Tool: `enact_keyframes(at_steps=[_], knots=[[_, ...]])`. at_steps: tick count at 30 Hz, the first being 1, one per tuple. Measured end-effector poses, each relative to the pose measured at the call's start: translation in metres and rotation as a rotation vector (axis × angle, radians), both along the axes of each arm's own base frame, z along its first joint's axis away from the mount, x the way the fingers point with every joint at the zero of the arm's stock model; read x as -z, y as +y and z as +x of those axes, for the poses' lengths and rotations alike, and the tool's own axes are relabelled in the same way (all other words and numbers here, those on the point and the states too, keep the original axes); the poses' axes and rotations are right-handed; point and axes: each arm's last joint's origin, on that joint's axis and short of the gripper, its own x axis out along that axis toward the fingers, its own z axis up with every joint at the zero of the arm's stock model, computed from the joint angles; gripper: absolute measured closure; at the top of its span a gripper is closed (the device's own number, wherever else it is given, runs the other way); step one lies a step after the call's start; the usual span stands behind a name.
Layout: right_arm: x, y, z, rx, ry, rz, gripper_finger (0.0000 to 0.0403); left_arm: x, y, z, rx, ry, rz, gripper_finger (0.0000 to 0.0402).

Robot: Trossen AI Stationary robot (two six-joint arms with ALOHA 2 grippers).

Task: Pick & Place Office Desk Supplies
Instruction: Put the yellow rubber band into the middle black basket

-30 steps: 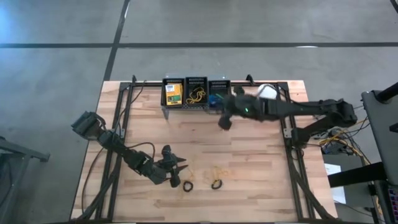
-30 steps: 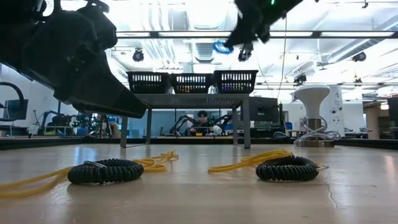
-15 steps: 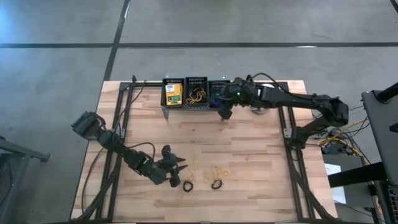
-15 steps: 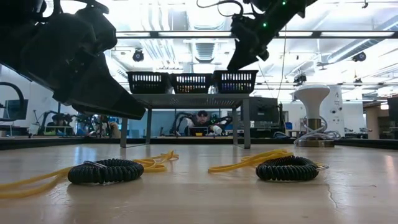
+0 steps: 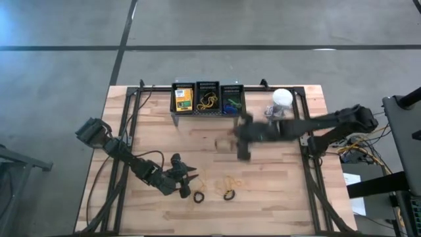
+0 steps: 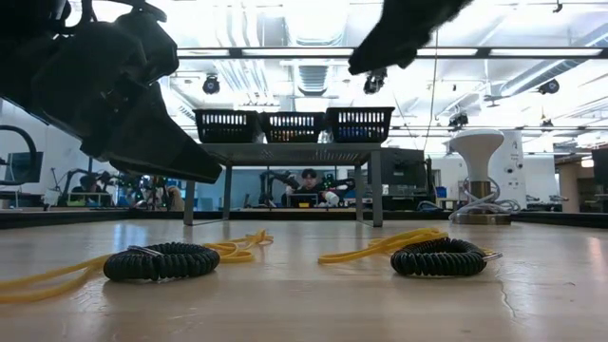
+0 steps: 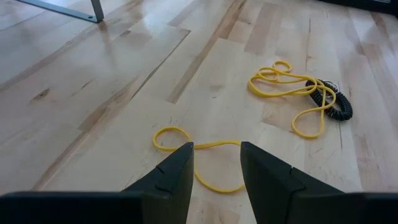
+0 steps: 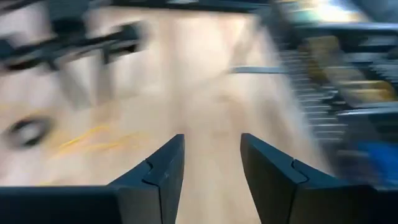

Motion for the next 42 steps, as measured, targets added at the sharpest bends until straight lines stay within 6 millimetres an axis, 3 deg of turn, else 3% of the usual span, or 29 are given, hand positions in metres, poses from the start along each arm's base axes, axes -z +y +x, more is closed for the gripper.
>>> enact_keyframes(at_steps=[5,9,13,18,23,27,36,39,42], knots=[[0.056,0.065,-0.007,-0.202,0.008,0.028,0.0262,0.0,0.0,0.0,-0.004,-0.005,-0.008,0.0264],[0.101,0.103,-0.017,-0.331,0.025,0.025,0.0268,0.0,0.0,0.0,-0.008,-0.007,-0.014,0.0264],[0.132,0.123,-0.014,-0.406,0.022,0.096,0.0263,0.0,0.001,0.0,-0.028,-0.016,-0.013,0.0264],[0.154,0.131,0.006,-0.431,0.122,0.169,0.0232,-0.001,0.002,0.0,-0.049,-0.026,0.001,0.0264],[0.154,0.135,0.032,-0.372,0.288,0.16,0.0207,-0.001,0.002,0.001,-0.055,-0.027,0.004,0.0264],[0.148,0.141,0.046,-0.351,0.438,0.124,0.0215,-0.001,0.002,0.001,-0.057,-0.027,0.005,0.0264],[0.143,0.151,0.067,-0.415,0.581,0.068,0.0336,0.0,0.002,0.0,-0.057,-0.02,0.003,0.0264],[0.128,0.151,0.067,-0.434,0.564,0.048,0.038,0.0,0.003,0.0,-0.057,-0.017,0.005,0.0264],[0.104,0.149,0.063,-0.454,0.516,0.045,0.0389,0.001,0.003,0.0,-0.056,-0.011,0.009,0.0264]])
